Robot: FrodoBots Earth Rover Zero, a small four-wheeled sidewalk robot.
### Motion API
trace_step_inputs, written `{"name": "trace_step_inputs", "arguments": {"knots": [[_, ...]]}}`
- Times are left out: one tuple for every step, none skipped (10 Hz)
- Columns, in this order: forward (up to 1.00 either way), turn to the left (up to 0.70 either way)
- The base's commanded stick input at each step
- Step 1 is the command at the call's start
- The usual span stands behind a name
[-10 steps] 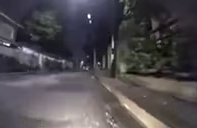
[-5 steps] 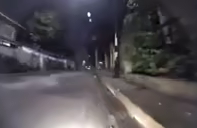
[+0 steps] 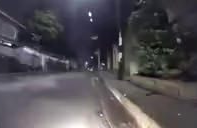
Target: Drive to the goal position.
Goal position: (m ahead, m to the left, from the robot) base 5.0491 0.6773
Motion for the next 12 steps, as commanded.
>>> {"name": "trace_step_inputs", "arguments": {"knots": [[0.70,0.00],[0.70,0.00],[0.70,0.00],[0.70,0.00],[0.70,0.00],[0.70,0.00],[0.70,0.00],[0.70,0.00],[0.70,0.00],[0.70,0.00],[0.70,0.00],[0.70,0.00]]}}
